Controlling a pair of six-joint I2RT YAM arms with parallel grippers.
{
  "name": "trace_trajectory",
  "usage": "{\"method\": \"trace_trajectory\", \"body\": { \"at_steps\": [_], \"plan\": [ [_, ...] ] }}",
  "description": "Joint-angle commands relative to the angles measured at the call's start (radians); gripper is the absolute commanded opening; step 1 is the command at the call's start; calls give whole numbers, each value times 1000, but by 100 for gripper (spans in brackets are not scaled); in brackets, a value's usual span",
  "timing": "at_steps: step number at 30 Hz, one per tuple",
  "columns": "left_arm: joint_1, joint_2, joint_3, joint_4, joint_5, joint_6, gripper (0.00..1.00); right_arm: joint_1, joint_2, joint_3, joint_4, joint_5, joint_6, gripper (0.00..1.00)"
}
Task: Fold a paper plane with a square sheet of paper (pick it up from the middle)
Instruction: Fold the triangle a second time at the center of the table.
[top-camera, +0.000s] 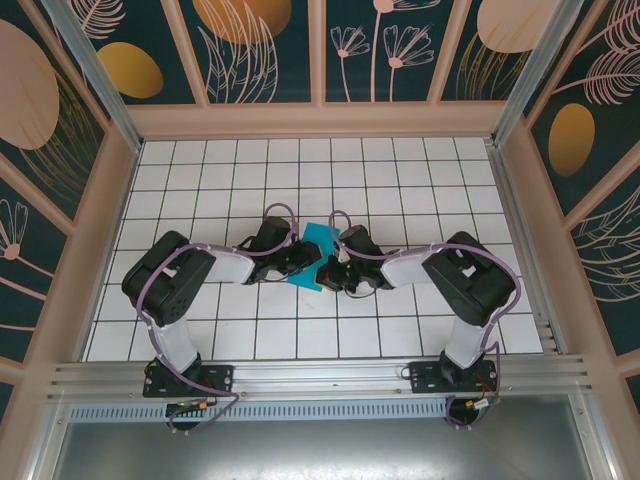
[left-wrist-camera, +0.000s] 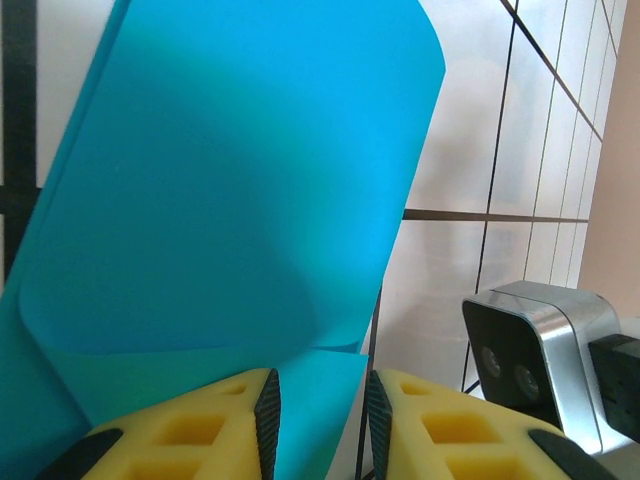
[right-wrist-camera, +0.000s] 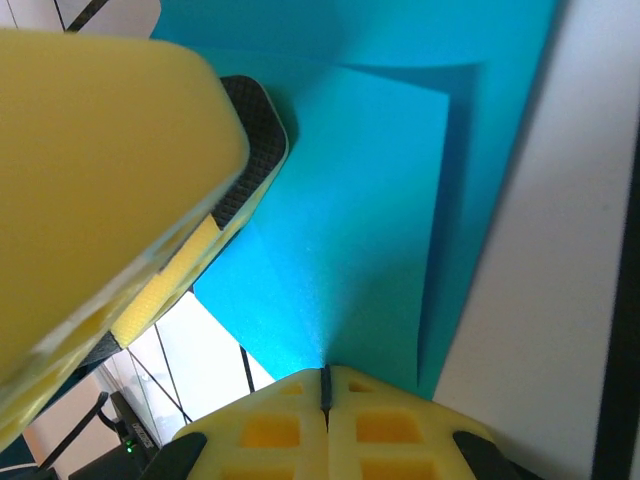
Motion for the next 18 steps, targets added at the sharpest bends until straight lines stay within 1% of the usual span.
{"method": "trace_trajectory", "body": {
  "at_steps": [1, 5, 11, 18],
  "plan": [
    [44, 34, 24, -65, -96, 58, 32, 3, 52, -42, -202, 97, -25, 0],
    [60, 31, 35, -88, -105, 77, 32, 3, 54, -37, -209, 103, -30, 0],
    [77, 37, 33, -67, -84, 106, 33, 1, 54, -36, -213, 104, -34, 0],
    [99, 38, 33, -67, -93, 144, 34, 1, 51, -36, -216, 100, -35, 0]
  ]
}}
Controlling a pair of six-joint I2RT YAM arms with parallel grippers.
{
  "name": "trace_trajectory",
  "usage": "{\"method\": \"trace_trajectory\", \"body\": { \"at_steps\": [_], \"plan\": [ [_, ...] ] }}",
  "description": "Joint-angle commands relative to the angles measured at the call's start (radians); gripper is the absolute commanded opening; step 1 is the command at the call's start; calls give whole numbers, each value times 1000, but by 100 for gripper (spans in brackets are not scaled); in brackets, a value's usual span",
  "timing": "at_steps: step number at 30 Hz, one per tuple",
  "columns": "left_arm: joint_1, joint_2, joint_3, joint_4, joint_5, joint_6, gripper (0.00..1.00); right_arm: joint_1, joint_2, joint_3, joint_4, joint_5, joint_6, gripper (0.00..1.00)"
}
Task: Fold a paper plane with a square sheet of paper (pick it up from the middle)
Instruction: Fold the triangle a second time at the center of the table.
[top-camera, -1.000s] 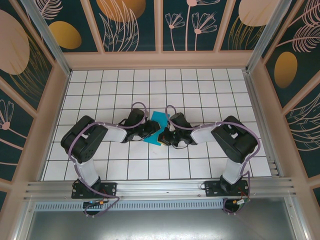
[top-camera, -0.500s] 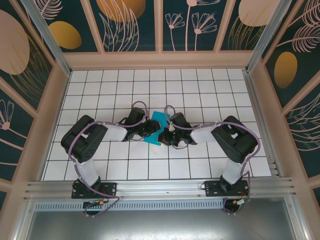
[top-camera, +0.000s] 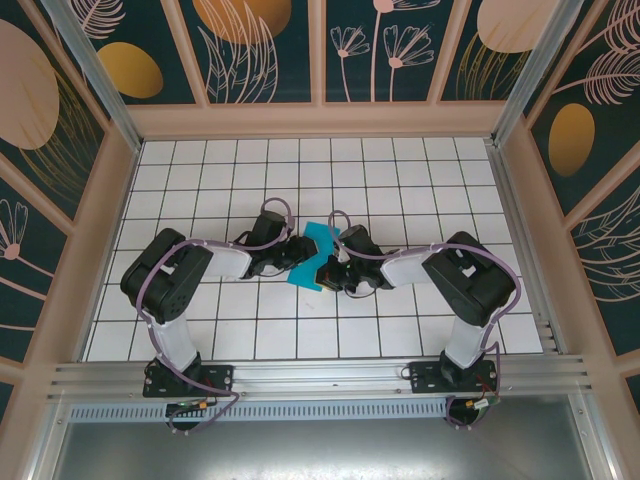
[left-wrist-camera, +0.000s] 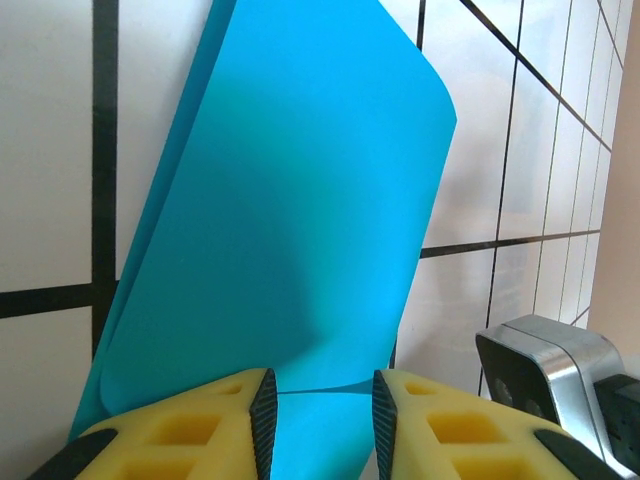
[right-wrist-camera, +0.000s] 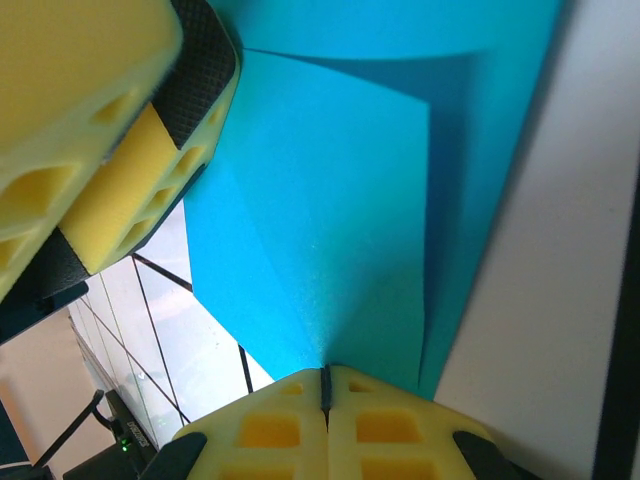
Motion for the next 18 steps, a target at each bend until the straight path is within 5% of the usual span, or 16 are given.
{"method": "trace_trajectory", "body": {
  "at_steps": [1, 18],
  "plan": [
    [55, 28, 8, -36, -108, 73, 34, 1, 51, -39, -210, 100, -26, 0],
    [107, -33, 33, -80, -90, 105, 37, -8, 51, 20, -294, 75, -179, 0]
  ]
}}
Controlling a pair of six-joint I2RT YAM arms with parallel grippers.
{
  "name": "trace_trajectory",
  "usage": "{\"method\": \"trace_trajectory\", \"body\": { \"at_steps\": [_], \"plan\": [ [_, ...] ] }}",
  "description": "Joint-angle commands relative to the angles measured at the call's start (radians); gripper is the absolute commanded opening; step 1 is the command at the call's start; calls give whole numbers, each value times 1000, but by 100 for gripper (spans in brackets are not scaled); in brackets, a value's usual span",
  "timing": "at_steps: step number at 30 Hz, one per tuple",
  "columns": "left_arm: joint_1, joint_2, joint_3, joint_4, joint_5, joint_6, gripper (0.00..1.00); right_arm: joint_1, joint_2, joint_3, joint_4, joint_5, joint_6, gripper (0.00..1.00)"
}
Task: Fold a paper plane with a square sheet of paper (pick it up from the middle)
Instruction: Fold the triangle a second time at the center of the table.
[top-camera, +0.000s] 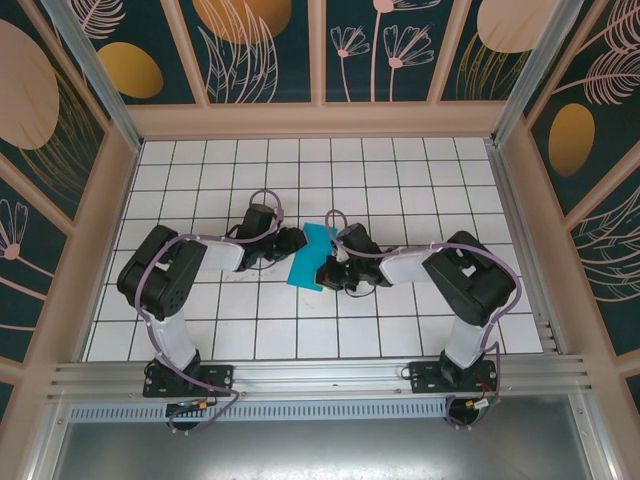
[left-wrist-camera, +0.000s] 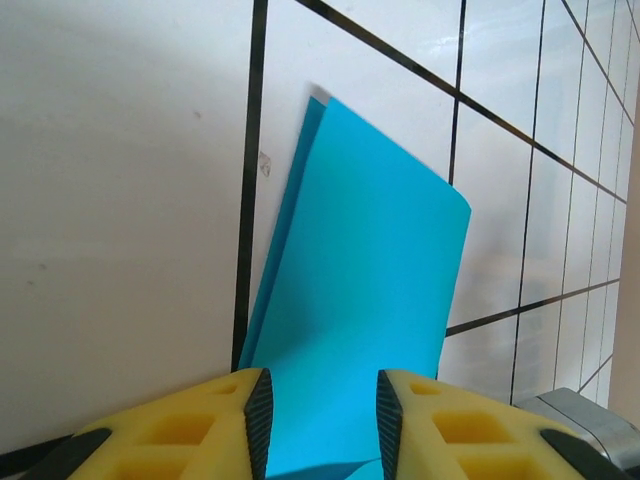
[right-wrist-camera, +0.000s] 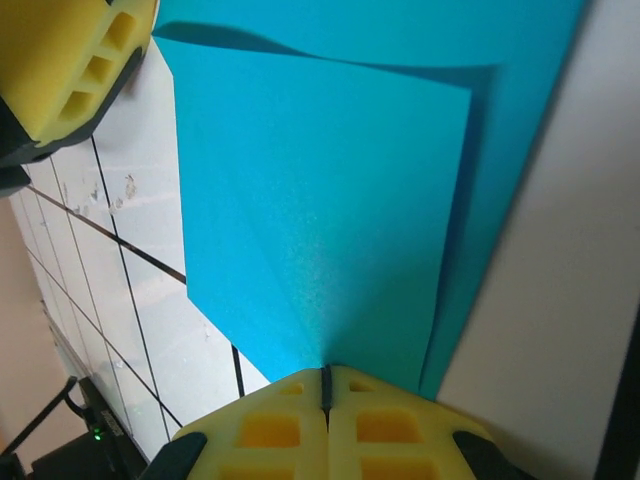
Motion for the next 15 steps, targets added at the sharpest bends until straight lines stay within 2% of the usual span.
{"method": "trace_trajectory", "body": {
  "at_steps": [1, 4, 8, 15],
  "plan": [
    [24, -57, 11, -60, -60, 42, 37, -9, 51, -5, -242, 76, -112, 0],
    [24, -110, -2, -56, -27, 31, 38, -17, 45, 25, -295, 73, -195, 0],
    [5, -177, -72, 51, 46, -42, 34, -34, 44, 60, -330, 50, -249, 0],
    [-61, -93, -88, 144, 86, -84, 30, -41, 38, 84, -329, 47, -247, 0]
  ]
}}
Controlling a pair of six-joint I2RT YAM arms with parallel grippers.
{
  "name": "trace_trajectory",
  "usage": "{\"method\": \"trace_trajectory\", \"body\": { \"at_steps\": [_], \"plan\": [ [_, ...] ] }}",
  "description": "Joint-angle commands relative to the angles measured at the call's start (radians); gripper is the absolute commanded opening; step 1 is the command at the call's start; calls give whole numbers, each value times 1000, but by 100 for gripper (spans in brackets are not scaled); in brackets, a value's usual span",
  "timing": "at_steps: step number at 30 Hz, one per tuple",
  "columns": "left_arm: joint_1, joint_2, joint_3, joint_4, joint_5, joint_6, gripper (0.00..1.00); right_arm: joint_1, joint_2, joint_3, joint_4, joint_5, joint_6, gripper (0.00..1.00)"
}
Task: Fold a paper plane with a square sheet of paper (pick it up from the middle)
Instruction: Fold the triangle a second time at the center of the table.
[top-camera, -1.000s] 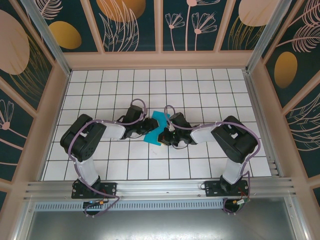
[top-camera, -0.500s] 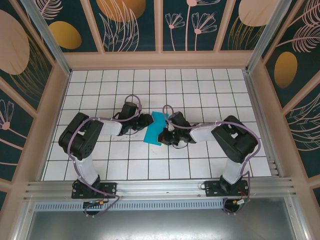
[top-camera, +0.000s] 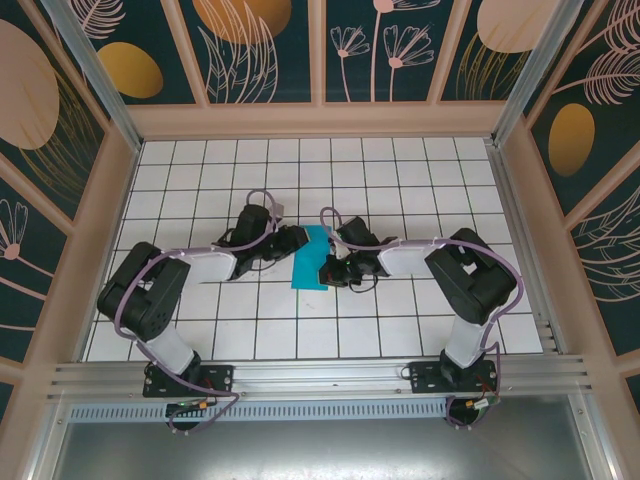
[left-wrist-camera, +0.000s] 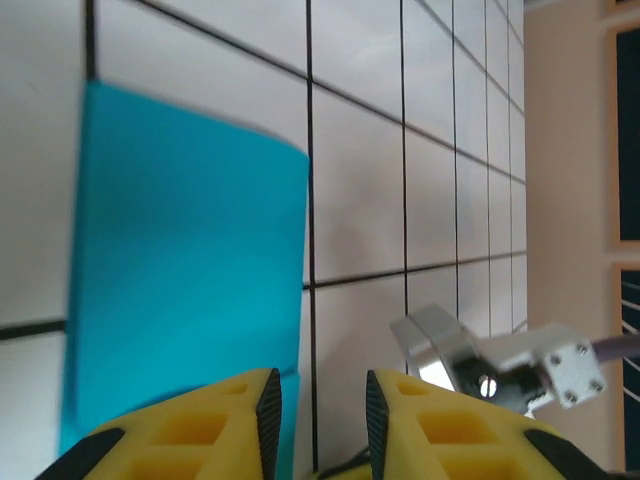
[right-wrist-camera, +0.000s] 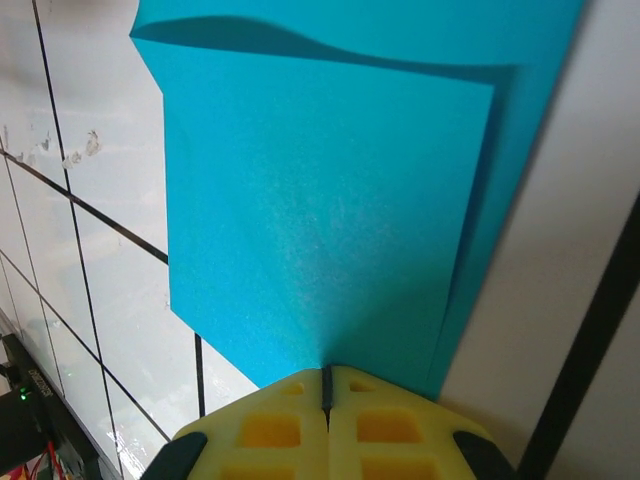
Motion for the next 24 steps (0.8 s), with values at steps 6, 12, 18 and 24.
{"method": "trace_trajectory", "body": {
  "at_steps": [6, 12, 18, 24],
  "plan": [
    [-19, 153, 1, 120, 62, -41, 28, -15, 21, -3, -118, 63, -20, 0],
    [-19, 193, -20, 103, 10, -25, 28, -15, 6, 1, -100, 56, 5, 0],
    [-19, 187, -46, 63, -38, -14, 28, -15, -54, 43, -31, -12, 64, 0],
    [-19, 189, -43, 63, -34, -16, 28, -6, 6, 112, -2, -26, 116, 0]
  ]
}}
